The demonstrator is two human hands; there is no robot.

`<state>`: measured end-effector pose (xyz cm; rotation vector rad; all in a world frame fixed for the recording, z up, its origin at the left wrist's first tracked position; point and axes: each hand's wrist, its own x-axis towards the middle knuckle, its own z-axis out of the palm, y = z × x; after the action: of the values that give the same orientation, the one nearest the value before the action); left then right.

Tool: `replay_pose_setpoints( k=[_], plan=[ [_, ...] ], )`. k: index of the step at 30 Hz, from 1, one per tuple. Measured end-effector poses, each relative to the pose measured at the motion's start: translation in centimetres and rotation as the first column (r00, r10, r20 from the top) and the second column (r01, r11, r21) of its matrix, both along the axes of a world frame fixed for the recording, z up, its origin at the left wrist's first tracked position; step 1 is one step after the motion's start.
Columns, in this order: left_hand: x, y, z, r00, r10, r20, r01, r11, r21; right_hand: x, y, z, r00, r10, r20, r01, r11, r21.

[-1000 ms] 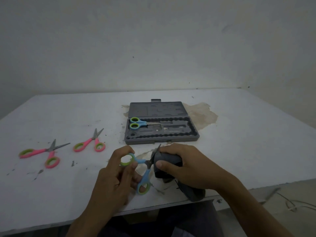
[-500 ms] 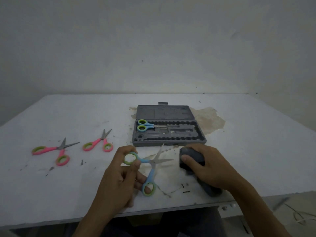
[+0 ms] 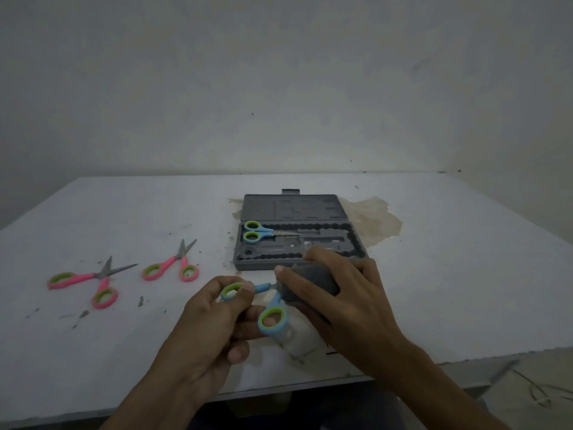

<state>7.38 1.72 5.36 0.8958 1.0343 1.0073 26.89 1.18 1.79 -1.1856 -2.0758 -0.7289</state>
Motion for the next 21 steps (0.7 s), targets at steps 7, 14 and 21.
replay_pose_setpoints(
  k=[7, 14, 21],
  plan=[
    [0.3, -0.6, 0.0, 0.998, -0.041, 0.041, 0.044, 0.995, -0.088, 0.4, 0.5, 0.5, 0.997, -0.001, 0.076, -0.005, 0.997, 0.077],
    [0.9, -0.5, -0.4, 0.998, -0.043, 0.041, 0.049, 0.987, -0.151, 2.5, 0.2, 0.1, 0.997, -0.032, 0.064, 0.025, 0.993, 0.115],
    [-0.5, 0.0, -0.2, 0.992, 0.029, -0.12, -0.029, 1.0, 0.007, 6.1, 1.0, 0.8, 0.97, -0.228, -0.08, 0.217, 0.968, -0.124]
  ],
)
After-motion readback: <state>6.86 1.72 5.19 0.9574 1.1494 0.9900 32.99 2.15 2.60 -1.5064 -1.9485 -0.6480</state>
